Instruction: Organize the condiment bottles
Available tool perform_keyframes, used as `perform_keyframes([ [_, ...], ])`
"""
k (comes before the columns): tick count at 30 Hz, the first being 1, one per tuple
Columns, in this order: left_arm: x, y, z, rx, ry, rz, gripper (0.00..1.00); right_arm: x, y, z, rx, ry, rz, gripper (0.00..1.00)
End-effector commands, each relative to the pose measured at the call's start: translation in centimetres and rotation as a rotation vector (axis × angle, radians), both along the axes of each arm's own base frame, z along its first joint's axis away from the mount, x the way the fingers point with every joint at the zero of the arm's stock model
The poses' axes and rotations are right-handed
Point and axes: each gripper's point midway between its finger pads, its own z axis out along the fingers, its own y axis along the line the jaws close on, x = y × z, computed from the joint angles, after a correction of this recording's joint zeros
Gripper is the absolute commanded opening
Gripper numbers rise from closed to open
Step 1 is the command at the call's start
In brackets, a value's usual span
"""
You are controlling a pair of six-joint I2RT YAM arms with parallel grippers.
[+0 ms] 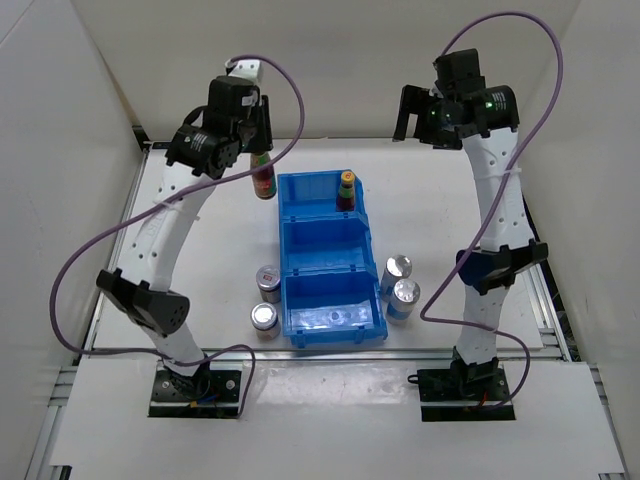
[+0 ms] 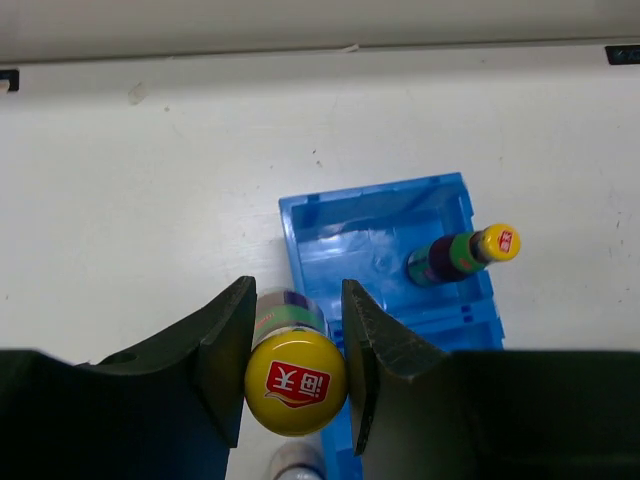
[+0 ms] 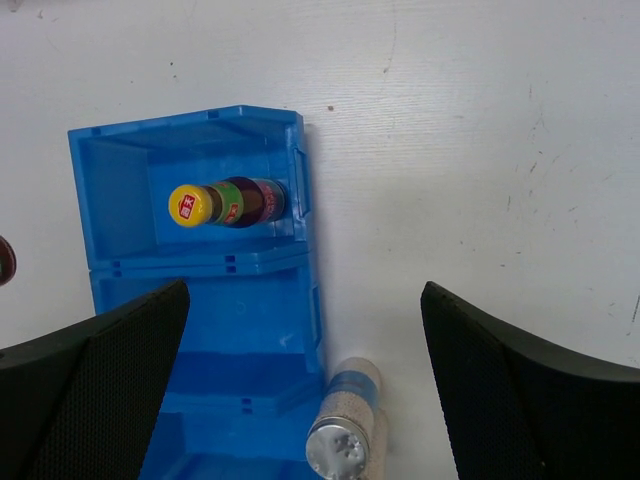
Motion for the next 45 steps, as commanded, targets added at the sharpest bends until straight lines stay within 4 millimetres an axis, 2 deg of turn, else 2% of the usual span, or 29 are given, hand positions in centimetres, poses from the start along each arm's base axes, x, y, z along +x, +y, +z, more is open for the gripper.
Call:
perform_keyframes([
  [1, 1.4, -1.8, 3.6, -0.043, -0.106, -0.048, 0.12, -7.0, -2.9, -1.2, -0.086, 0.205, -0.024, 1.0],
  [4, 2.8, -3.5, 3.2, -0.062, -0.105, -0.071, 0.12, -7.5, -3.3, -1.2, -0.097, 0.21, -0.03, 1.0],
  [5, 3.5, -3.9, 2.3, -0.053, -0.087, -0.071, 0.12, -7.5, -3.3, -1.6, -0.101, 0.224, -0.03, 1.0],
  [6, 3.8, -4.1, 2.2, -0.067, -0.084, -0.065, 0.12, -7.7, -3.5, -1.3, -0.105, 0.212, -0.036, 1.0],
  [8, 4.5, -4.7, 0.6, -0.071, -0.051, -0.066, 0.12, -8.0, -3.8, -1.5, -0.116, 0.223, -0.041, 1.0],
  [9, 4.7, -5.4, 0.4, -0.087, -0.05, -0.068, 0.12, -8.6, -4.0, -0.8, -0.111, 0.207, -0.042, 1.0],
  [13, 5.6, -7.3, -1.8, -0.106, -0.008, -0.095, 0.12, -9.5, -4.4, -1.5, -0.129, 0.24, -0.047, 1.0],
  [18, 7.2, -8.9, -5.7, -0.093, 0.06, -0.093, 0.12, -10.5, -4.7, -0.9, -0.125, 0.229, -0.047, 1.0],
  [19, 7.2, -9.5, -6.3, -0.095, 0.073, -0.097, 0.12, -10.6, -4.7, -1.2, -0.13, 0.243, -0.047, 1.0],
  [23, 7.8, -9.9, -7.7, -0.101, 0.099, -0.086, 0.12, -11.5, -5.0, -1.8, -0.139, 0.272, -0.046, 1.0],
  [25, 8.1, -10.1, -9.6, -0.084, 0.132, -0.083, 0.12, -11.7, -5.0, -2.1, -0.143, 0.282, -0.045, 1.0],
  [26, 8.1, -10.1, -9.6, -0.084, 0.132, -0.083, 0.12, -12.0, -5.1, -2.0, -0.142, 0.281, -0.046, 1.0],
  [30, 8.1, -10.0, -12.0, -0.063, 0.178, -0.067, 0.12, -12.4, -4.9, -3.1, -0.141, 0.323, -0.035, 1.0],
  [31, 8.1, -9.9, -12.5, -0.059, 0.188, -0.066, 0.18, -12.7, -4.8, -3.9, -0.142, 0.359, -0.027, 1.0],
  [32, 8.1, -10.0, -12.5, -0.066, 0.19, -0.061, 0.36, -12.9, -4.6, -4.1, -0.13, 0.363, -0.018, 1.0],
  [34, 7.9, -10.1, -12.9, -0.066, 0.203, -0.069, 0.48, -13.6, -4.4, -4.6, -0.123, 0.385, 0.002, 1.0],
  [35, 7.8, -10.0, -13.5, -0.059, 0.216, -0.068, 0.54, -14.4, -4.6, -5.5, -0.134, 0.424, 0.002, 1.0],
  [36, 7.7, -10.2, -13.5, -0.064, 0.22, -0.077, 0.73, -14.8, -4.8, -6.0, -0.14, 0.442, 0.002, 1.0],
  [37, 7.4, -10.3, -14.2, -0.063, 0.239, -0.087, 0.82, -15.2, -4.6, -6.1, -0.147, 0.437, 0.023, 1.0],
  [38, 7.5, -9.9, -14.8, -0.063, 0.254, -0.084, 0.87, -15.5, -4.2, -6.5, -0.146, 0.45, 0.047, 1.0],
  [39, 7.4, -9.9, -15.1, -0.069, 0.265, -0.076, 0.95, -16.5, -3.3, -7.8, -0.138, 0.501, 0.085, 1.0],
  [40, 7.4, -9.4, -14.9, -0.088, 0.269, -0.064, 1.0, -17.2, -3.0, -8.2, -0.144, 0.507, 0.102, 1.0],
  [41, 7.2, -9.3, -14.7, -0.089, 0.268, -0.064, 1.0, -17.8, -2.4, -9.1, -0.156, 0.518, 0.13, 1.0],
  [42, 7.4, -8.9, -14.7, -0.099, 0.269, -0.049, 1.0, -18.5, -2.0, -10.8, -0.157, 0.567, 0.147, 1.0],
  [43, 7.1, -8.8, -14.5, -0.1, 0.268, -0.049, 1.0, -18.9, -2.0, -11.5, -0.158, 0.596, 0.151, 1.0],
  [45, 6.9, -7.7, -12.7, -0.102, 0.237, -0.025, 1.0, -19.5, -2.3, -13.1, -0.2, 0.641, 0.177, 1.0],
])
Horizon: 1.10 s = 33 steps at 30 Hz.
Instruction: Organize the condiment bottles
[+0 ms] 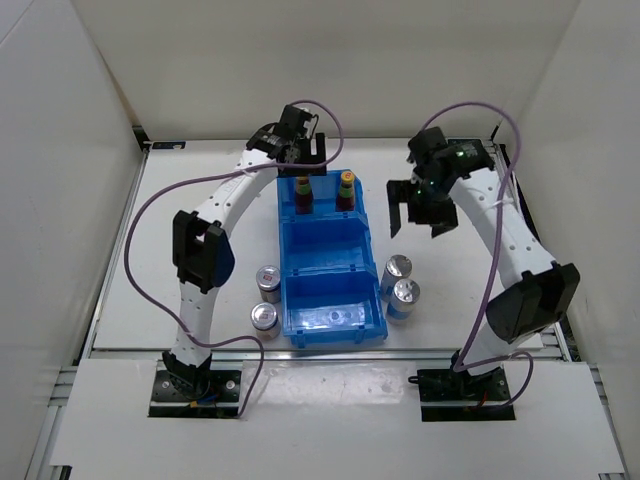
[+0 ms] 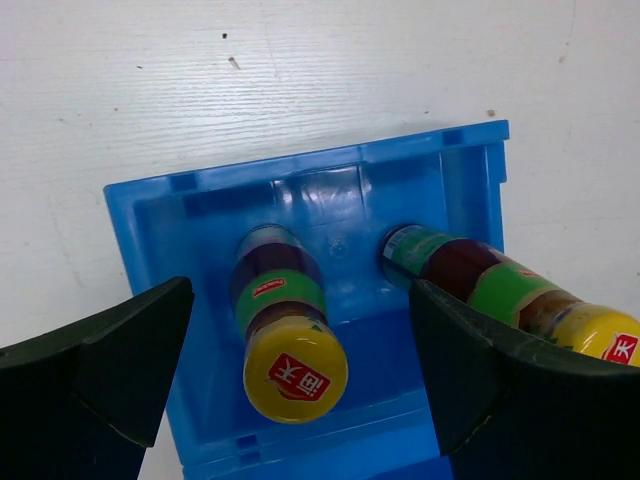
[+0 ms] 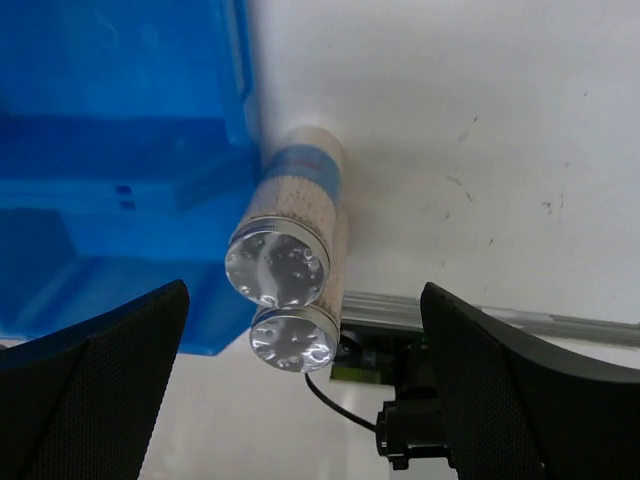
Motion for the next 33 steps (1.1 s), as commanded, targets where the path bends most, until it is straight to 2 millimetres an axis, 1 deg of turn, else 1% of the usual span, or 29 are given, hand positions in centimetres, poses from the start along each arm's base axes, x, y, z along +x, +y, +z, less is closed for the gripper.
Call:
perform_keyframes([
  [1, -0.5, 2.0, 7.3, -0.077, -0.125, 0.042, 1.0, -4.9, -1.2, -2.2, -0.068, 0.199, 0.055, 1.0],
  [2, -0.8, 2.5, 9.8, -0.083, -0.176, 0.046, 1.0, -5.1, -1.3, -3.0, -0.075, 0.215, 0.055, 1.0],
  [3, -0.7, 4.1, 10.8, -0.082, -0.193, 0.077, 1.0, -5.0, -1.3, -3.5, -0.071, 0.206, 0.055, 1.0],
  [4, -0.9, 4.9, 12.0, -0.083, -0.217, 0.081, 1.0, -5.4, -1.0, -4.3, -0.06, 0.23, 0.059, 1.0],
  [5, -1.4, 6.6, 14.7, -0.103, -0.267, 0.108, 1.0, -6.5, -0.9, -5.4, -0.058, 0.271, 0.071, 1.0],
  [6, -1.8, 7.3, 16.1, -0.118, -0.289, 0.101, 1.0, -6.6, -0.6, -5.8, -0.039, 0.269, 0.074, 1.0],
  [7, -2.1, 8.3, 16.9, -0.122, -0.304, 0.118, 1.0, -7.0, -0.4, -6.3, -0.036, 0.283, 0.084, 1.0],
  [8, -3.1, 10.3, 18.1, -0.125, -0.324, 0.148, 1.0, -7.5, -0.6, -6.9, -0.041, 0.296, 0.084, 1.0],
  [9, -3.8, 11.2, 18.5, -0.126, -0.331, 0.16, 1.0, -7.5, -0.6, -7.3, -0.042, 0.299, 0.084, 1.0],
  [10, -4.6, 11.7, 18.8, -0.107, -0.339, 0.16, 1.0, -7.3, -0.3, -7.6, -0.025, 0.292, 0.096, 1.0],
  [11, -5.2, 12.4, 19.1, -0.088, -0.354, 0.168, 1.0, -7.5, -0.2, -7.8, -0.02, 0.304, 0.097, 1.0],
  [12, -6.7, 13.1, 19.0, -0.072, -0.354, 0.171, 1.0, -7.6, 0.5, -7.7, 0.004, 0.3, 0.122, 1.0],
  [13, -7.5, 13.6, 18.8, -0.058, -0.354, 0.173, 1.0, -7.3, 0.6, -7.8, 0.008, 0.29, 0.123, 1.0],
  [14, -8.2, 13.8, 18.6, -0.056, -0.349, 0.172, 1.0, -7.5, 0.8, -7.8, 0.006, 0.29, 0.135, 1.0],
  [15, -9.6, 14.3, 17.9, -0.043, -0.338, 0.167, 1.0, -7.7, 1.1, -7.8, 0.004, 0.29, 0.148, 1.0],
  [17, -10.9, 14.6, 17.4, -0.044, -0.326, 0.159, 1.0, -7.8, 1.1, -7.6, -0.013, 0.276, 0.136, 1.0],
  [18, -12.0, 15.0, 17.0, -0.035, -0.323, 0.153, 1.0, -7.6, 1.3, -7.4, -0.019, 0.263, 0.147, 1.0],
  [19, -12.4, 15.2, 16.7, -0.027, -0.322, 0.147, 1.0, -7.6, 1.1, -7.1, -0.024, 0.245, 0.145, 1.0],
  [22, -13.8, 16.3, 16.5, 0.017, -0.334, 0.153, 1.0, -6.5, 1.3, -5.7, -0.049, 0.151, 0.14, 1.0],
  [23, -14.0, 16.5, 16.4, 0.024, -0.335, 0.148, 1.0, -6.7, 1.5, -5.5, -0.045, 0.141, 0.149, 1.0],
  [24, -14.5, 17.1, 16.4, 0.046, -0.345, 0.162, 1.0, -6.3, 1.7, -5.2, -0.037, 0.123, 0.149, 1.0],
  [26, -15.0, 17.6, 16.8, 0.059, -0.36, 0.167, 1.0, -6.0, 1.8, -5.7, -0.043, 0.131, 0.16, 1.0],
  [27, -15.2, 18.0, 16.5, 0.063, -0.355, 0.176, 1.0, -5.8, 1.9, -6.4, -0.056, 0.158, 0.159, 1.0],
  [29, -15.4, 18.7, 16.5, 0.079, -0.361, 0.187, 1.0, -5.4, 1.9, -7.1, -0.074, 0.169, 0.167, 1.0],
  [30, -15.7, 18.7, 16.5, 0.079, -0.363, 0.187, 1.0, -5.5, 1.6, -7.9, -0.098, 0.195, 0.176, 1.0],
  [32, -15.9, 19.2, 16.5, 0.099, -0.367, 0.194, 1.0, -4.9, 1.9, -8.4, -0.099, 0.191, 0.188, 0.93],
  [33, -16.0, 19.6, 16.4, 0.11, -0.367, 0.197, 1.0, -4.8, 2.0, -9.2, -0.107, 0.209, 0.188, 0.9],
])
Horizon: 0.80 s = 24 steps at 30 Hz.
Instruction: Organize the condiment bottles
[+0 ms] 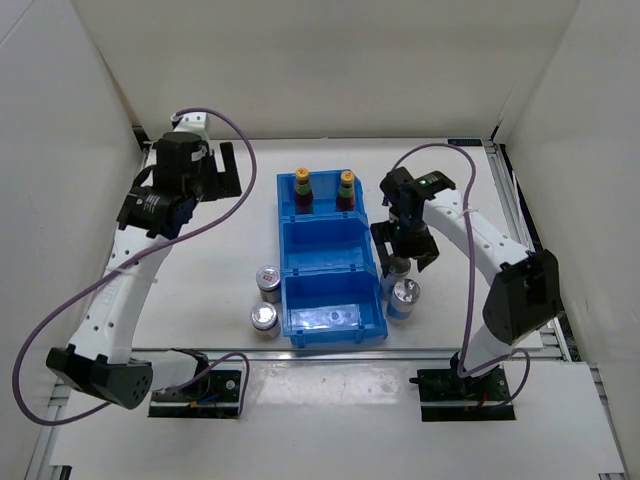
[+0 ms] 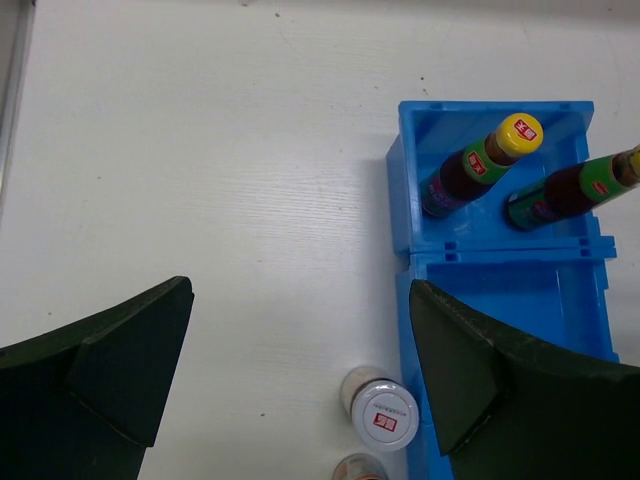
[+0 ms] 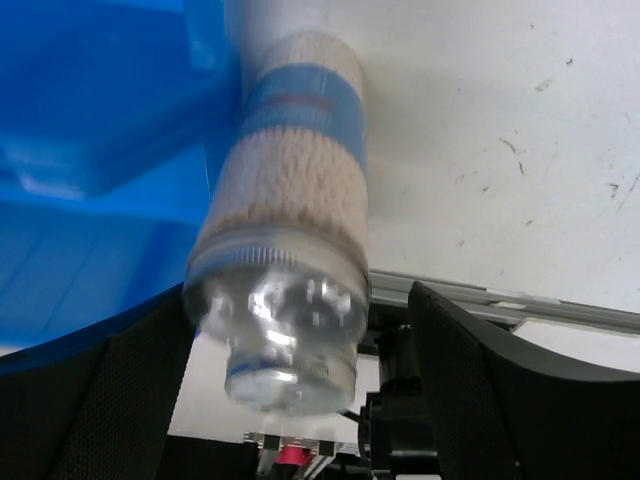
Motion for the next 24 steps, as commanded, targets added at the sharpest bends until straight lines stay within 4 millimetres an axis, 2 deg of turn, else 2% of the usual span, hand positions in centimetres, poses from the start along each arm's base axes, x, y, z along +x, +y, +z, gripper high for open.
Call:
perform_keyframes([
  [1, -1.0, 1.8, 1.8, 0.036, -0.063, 0.04, 1.0, 1.3, 0.3, -1.3, -0.021, -0.007, 0.019, 0.86],
  [2, -1.3, 2.1, 1.8, 0.042, -0.066, 0.052, 1.0, 1.3, 0.3, -1.5, -0.026, 0.001, 0.019, 0.72],
  [4, -1.5, 2.5, 1.7, 0.057, -0.069, 0.062, 1.0, 2.0, 0.5, -1.2, -0.029, -0.016, 0.018, 0.55],
  [5, -1.5, 2.8, 1.4, 0.067, -0.062, 0.074, 1.0, 2.0, 0.3, -0.7, -0.037, -0.02, 0.017, 0.42],
  [6, -1.5, 3.0, 1.4, 0.073, -0.064, 0.087, 1.0, 2.9, 0.4, 0.4, -0.037, -0.063, 0.015, 0.39],
  [8, -2.0, 3.4, 0.8, 0.083, -0.055, 0.097, 1.0, 3.5, 0.8, 2.5, -0.021, -0.123, 0.011, 0.34],
  [9, -2.0, 3.5, 0.4, 0.091, -0.046, 0.104, 1.0, 3.4, 0.8, 3.4, -0.028, -0.131, 0.007, 0.27],
  [10, -2.2, 3.6, 0.3, 0.091, -0.045, 0.104, 1.0, 4.2, 1.4, 5.2, -0.008, -0.185, 0.012, 0.23],
  [12, -2.6, 4.0, -0.9, 0.099, -0.024, 0.128, 1.0, 4.3, 1.8, 7.1, 0.01, -0.231, 0.014, 0.15],
  [15, -3.2, 4.2, -2.1, 0.097, -0.003, 0.132, 1.0, 4.3, 4.1, 9.5, 0.05, -0.318, 0.087, 0.11],
  [18, -3.8, 4.5, -2.3, 0.095, -0.007, 0.147, 1.0, 4.5, 6.1, 9.8, 0.056, -0.335, 0.146, 0.11],
  [21, -4.1, 4.8, -2.7, 0.104, 0.0, 0.157, 1.0, 5.0, 7.3, 8.7, 0.038, -0.323, 0.178, 0.11],
  [24, -4.5, 5.0, -3.2, 0.115, 0.005, 0.152, 1.0, 6.3, 8.4, 6.7, 0.023, -0.302, 0.18, 0.21],
])
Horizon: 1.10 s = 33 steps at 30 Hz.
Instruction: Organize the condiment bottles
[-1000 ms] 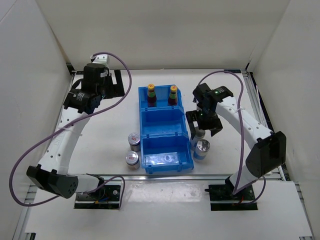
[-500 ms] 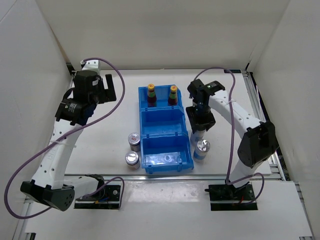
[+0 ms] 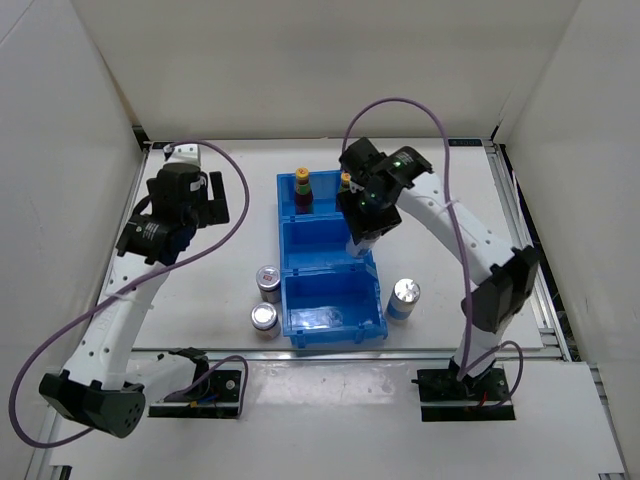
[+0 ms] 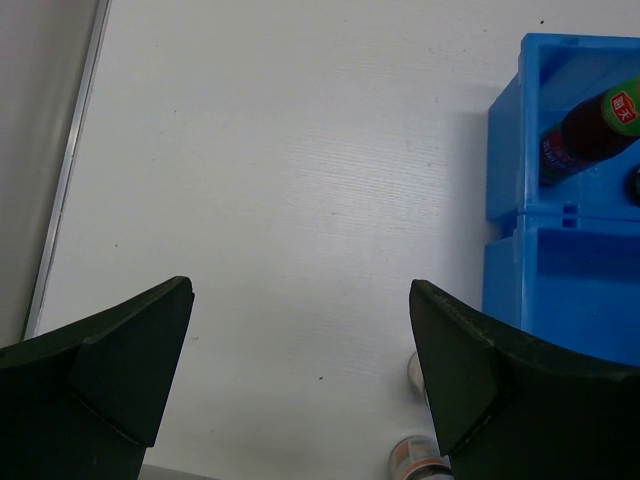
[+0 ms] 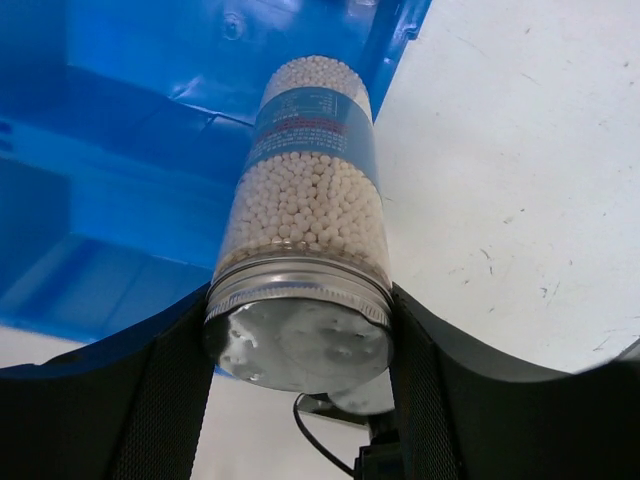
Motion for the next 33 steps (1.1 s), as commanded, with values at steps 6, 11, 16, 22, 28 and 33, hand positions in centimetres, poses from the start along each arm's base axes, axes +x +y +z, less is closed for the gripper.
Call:
perform_keyframes([
  [6, -2.4, 1.4, 0.0, 0.022, -0.033, 0.016, 1.0, 3.7, 2.3, -4.5, -0.063, 0.033, 0.009, 0.39],
  [11, -3.7, 2.0, -0.8, 0.036, -0.03, 0.019, 1.0, 4.4, 3.4, -6.3, -0.075, 0.08, 0.016, 0.52],
  [16, -4.9, 2.5, -1.3, 0.047, -0.04, 0.021, 1.0, 4.2, 2.2, -4.5, -0.098, 0.048, -0.062, 1.0],
  [22, -6.3, 2.5, -2.2, 0.02, -0.052, 0.008, 1.0, 1.6, -1.0, -0.6, -0.112, 0.016, -0.158, 1.0],
  [28, -6.9, 2.7, -3.1, 0.034, -0.032, 0.002, 1.0, -3.7, -5.4, -2.2, -0.164, 0.078, -0.231, 1.0],
  [33, -6.9, 2.5, -3.1, 0.02, -0.032, -0.001, 1.0, -7.2, -8.9, -5.6, -0.241, 0.182, -0.319, 1.0],
])
